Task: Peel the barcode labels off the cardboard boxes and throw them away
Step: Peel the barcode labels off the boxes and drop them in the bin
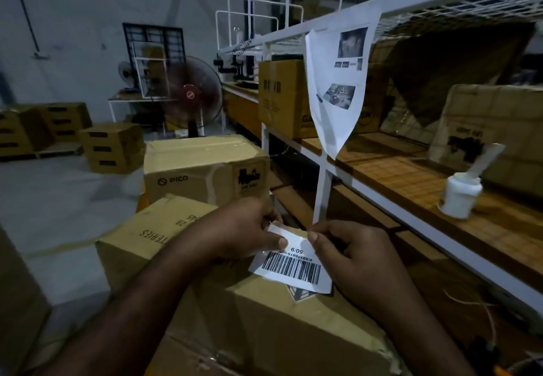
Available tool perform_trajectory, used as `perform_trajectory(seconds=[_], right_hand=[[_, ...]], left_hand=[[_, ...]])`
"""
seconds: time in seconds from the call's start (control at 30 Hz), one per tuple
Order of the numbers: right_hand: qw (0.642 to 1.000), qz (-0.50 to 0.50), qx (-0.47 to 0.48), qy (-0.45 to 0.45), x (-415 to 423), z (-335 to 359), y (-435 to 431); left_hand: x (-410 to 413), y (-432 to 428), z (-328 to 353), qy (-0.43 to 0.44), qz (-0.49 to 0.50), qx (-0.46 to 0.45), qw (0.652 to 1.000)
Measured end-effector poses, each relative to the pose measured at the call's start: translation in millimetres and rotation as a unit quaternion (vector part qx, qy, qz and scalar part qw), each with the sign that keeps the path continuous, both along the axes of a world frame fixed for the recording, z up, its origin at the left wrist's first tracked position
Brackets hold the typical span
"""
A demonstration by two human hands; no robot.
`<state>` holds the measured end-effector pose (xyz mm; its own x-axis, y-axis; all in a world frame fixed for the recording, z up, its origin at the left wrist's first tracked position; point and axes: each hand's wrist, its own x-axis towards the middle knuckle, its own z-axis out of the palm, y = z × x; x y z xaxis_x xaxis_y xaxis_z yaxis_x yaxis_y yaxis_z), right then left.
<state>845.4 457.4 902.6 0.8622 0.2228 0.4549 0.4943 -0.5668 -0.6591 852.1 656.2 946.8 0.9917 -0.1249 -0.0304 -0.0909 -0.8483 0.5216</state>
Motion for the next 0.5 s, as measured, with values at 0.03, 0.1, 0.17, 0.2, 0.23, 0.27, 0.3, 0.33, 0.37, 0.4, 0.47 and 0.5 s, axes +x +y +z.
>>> perform_trajectory(seconds=[0.03, 0.1, 0.17, 0.2, 0.23, 0.27, 0.3, 0.33, 0.37, 0.4, 0.47, 0.5], right_hand=[[1.0, -0.001, 0.004, 0.003, 0.4, 0.0, -0.1], [1.0, -0.001, 0.005, 0.01, 1.6, 0.5, 0.6], [1.0, 0.004, 0.0, 0.014, 2.3, 0.6, 1.5], [1.0, 0.006, -0.004, 0.016, 2.1, 0.5, 1.9], [1.0, 0.008, -0.006, 0.019, 2.0, 0.4, 2.0], [1.0, 0.01, -0.007, 0.021, 1.9, 0.3, 1.9], [1.0, 0.011, -0.007, 0.023, 2.2, 0.3, 1.6], [1.0, 0.013, -0.008, 0.021, 2.5, 0.3, 1.4], [1.0, 0.013, -0.011, 0.018, 2.9, 0.2, 1.0], [1.0, 0.013, -0.015, 0.015, 3.4, 0.1, 0.8], [1.0, 0.014, -0.017, 0.012, 4.6, -1.0, 0.6], [1.0, 0.015, -0.015, 0.009, 5.3, -1.5, 0.5]], left_hand=[[-0.5, -1.1, 1.3, 0.008, -0.001, 0.0, 1.0], [-2.0, -3.5, 3.1, 0.007, 0.006, 0.004, 1.0], [-4.9, -6.5, 2.8, -0.006, 0.029, 0.014, 0.999], [-6.2, -8.8, 2.3, -0.016, 0.041, 0.027, 0.999], [-7.2, -11.3, 2.3, -0.026, 0.051, 0.045, 0.997], [-7.7, -14.0, 2.5, -0.034, 0.061, 0.063, 0.996], [-7.8, -16.9, 3.1, -0.037, 0.07, 0.077, 0.994], [-7.4, -19.5, 4.4, -0.037, 0.076, 0.088, 0.993], [-6.8, -21.8, 6.1, -0.037, 0.078, 0.098, 0.991], [-6.2, -23.8, 8.0, -0.035, 0.077, 0.106, 0.991], [-4.9, -26.2, 11.1, -0.026, 0.073, 0.105, 0.991], [-4.1, -26.9, 12.1, -0.021, 0.073, 0.097, 0.992]])
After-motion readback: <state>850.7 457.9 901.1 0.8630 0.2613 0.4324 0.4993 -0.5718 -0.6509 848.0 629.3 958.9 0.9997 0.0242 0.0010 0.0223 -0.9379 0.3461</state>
